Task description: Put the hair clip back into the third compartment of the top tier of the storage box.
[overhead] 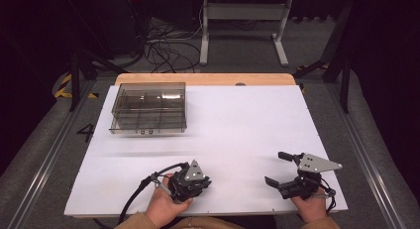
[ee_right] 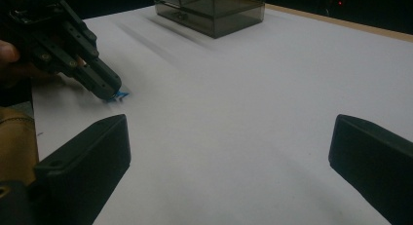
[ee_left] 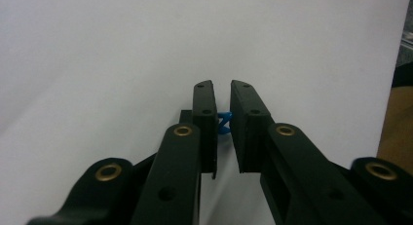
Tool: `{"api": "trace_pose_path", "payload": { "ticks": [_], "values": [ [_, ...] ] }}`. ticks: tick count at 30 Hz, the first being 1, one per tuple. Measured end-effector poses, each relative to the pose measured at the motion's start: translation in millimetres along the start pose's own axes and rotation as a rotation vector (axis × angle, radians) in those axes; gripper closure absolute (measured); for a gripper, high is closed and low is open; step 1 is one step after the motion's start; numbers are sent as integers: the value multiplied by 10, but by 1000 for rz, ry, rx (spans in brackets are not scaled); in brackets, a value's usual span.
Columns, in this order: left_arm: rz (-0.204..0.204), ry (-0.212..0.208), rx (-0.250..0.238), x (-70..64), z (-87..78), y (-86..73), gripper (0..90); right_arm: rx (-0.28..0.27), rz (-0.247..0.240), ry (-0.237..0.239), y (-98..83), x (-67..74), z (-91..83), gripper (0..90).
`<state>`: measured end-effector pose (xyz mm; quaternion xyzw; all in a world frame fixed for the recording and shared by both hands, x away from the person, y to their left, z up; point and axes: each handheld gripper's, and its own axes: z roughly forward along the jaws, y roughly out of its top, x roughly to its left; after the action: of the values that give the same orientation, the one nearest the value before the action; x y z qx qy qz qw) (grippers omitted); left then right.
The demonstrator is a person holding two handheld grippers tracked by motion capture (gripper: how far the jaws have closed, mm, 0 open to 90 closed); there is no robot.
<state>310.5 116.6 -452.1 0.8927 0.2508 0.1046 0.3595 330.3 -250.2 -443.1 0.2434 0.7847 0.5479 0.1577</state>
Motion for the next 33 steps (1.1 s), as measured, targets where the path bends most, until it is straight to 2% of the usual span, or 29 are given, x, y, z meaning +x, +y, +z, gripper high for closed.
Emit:
{"api": "trace_pose_path", "payload": {
  "ticks": [4,7,13,33],
  "values": [
    [-16,22,-27,35,-64,1,893,0,-1,1,0,0,3,20],
    [-27,32,-28,56,-86,-4,895,-1,0,0,1,0,1,20],
    [-35,44,-69,68,-152,-1,895,-2,0,1,0,-2,0,20],
    [-74,50,-188,227,-488,73,895,2,1,-2,-4,-5,6,20]
  ]
}}
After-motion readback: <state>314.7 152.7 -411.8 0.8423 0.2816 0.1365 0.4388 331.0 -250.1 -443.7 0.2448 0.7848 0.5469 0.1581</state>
